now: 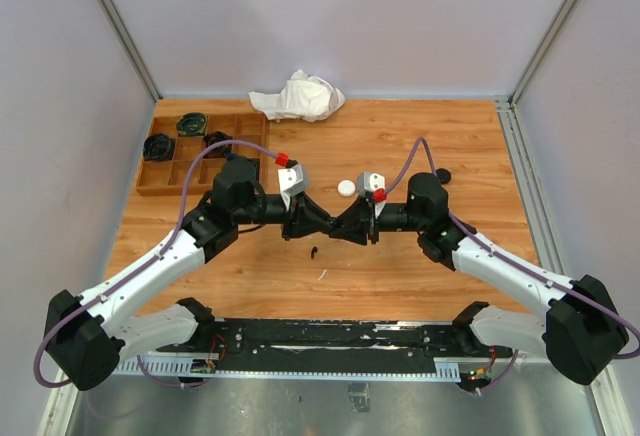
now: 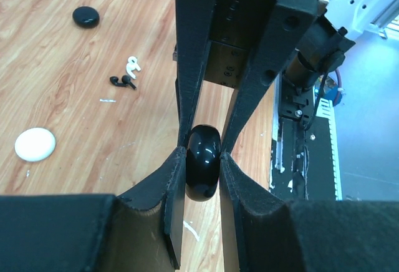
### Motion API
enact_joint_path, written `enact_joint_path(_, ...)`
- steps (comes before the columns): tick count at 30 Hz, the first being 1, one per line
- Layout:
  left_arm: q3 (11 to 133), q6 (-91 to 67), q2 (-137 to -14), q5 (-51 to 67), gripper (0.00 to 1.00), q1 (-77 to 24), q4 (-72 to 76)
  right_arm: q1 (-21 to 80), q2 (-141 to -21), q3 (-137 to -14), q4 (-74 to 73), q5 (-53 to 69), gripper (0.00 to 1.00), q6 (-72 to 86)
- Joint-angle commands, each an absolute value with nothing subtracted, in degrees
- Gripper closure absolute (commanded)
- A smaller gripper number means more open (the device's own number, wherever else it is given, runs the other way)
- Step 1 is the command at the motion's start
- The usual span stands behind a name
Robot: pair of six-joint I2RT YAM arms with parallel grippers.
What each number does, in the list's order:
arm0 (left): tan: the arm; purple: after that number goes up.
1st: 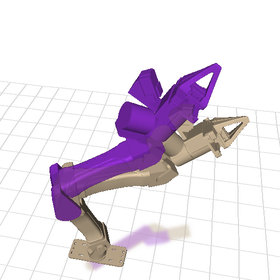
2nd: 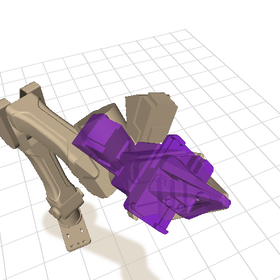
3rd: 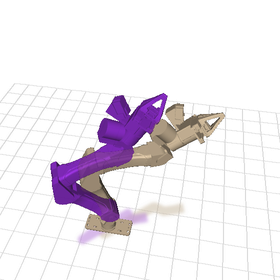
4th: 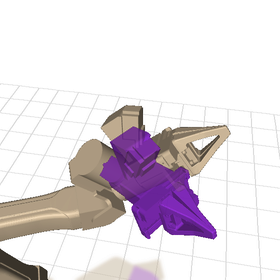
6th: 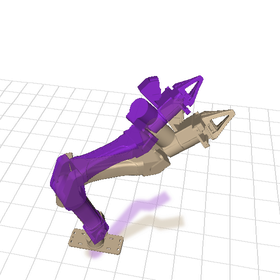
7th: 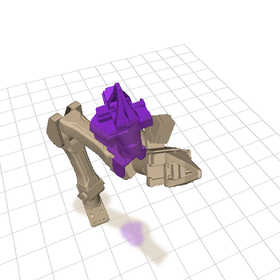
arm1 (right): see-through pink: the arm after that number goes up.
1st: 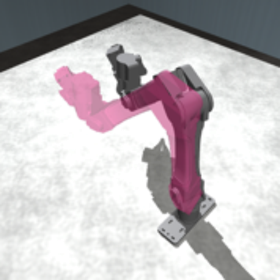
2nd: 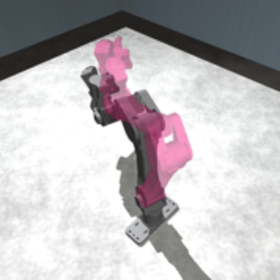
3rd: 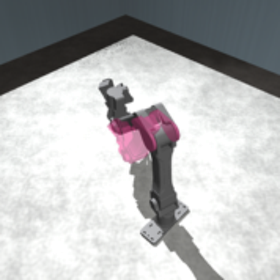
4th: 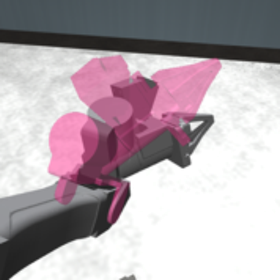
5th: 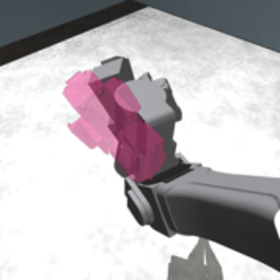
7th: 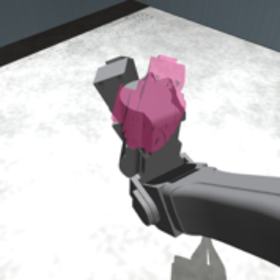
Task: Insert the wireless bluetooth earbuds into the charging case
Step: Open the charging case.
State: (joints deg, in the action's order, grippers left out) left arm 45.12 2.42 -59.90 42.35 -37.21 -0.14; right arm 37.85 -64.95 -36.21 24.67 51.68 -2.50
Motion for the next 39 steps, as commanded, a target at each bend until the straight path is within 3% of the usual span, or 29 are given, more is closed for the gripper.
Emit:
enact_joint_path(1, 46.4, 2.9, -58.5, 43.2, 0.95, -37.6, 1.0, 37.4, -65.0, -37.6, 27.4, 55.0, 0.76, -1.3)
enact_joint_path(5, 44.9, 1.6, -56.8, 42.4, 0.86, -37.6, 3.3, 37.4, -64.5, -37.5, 27.4, 55.3, 0.86, -1.2)
enact_joint_path(7, 43.6, 0.3, -55.7, 41.9, 0.75, -37.6, 5.4, 37.4, -64.1, -37.3, 27.4, 55.1, 0.89, -1.0)
enact_joint_path(16, 39.3, -3.6, -53.3, 38.9, 0.47, -37.6, 10.7, 37.4, -62.8, -36.1, 29.8, 53.6, 0.9, 1.1)
enact_joint_path(23, 39.3, -4.6, -54.6, 36.1, 0.41, -37.6, 11.1, 37.5, -63.1, -36.2, 30.9, 53.6, 0.89, 2.2)
enact_joint_path(39, 39.5, -10.3, -53.4, 26.3, 0.39, -37.6, 13.7, 38.1, -63.0, -35.3, 31.8, 55.3, 0.88, 2.3)
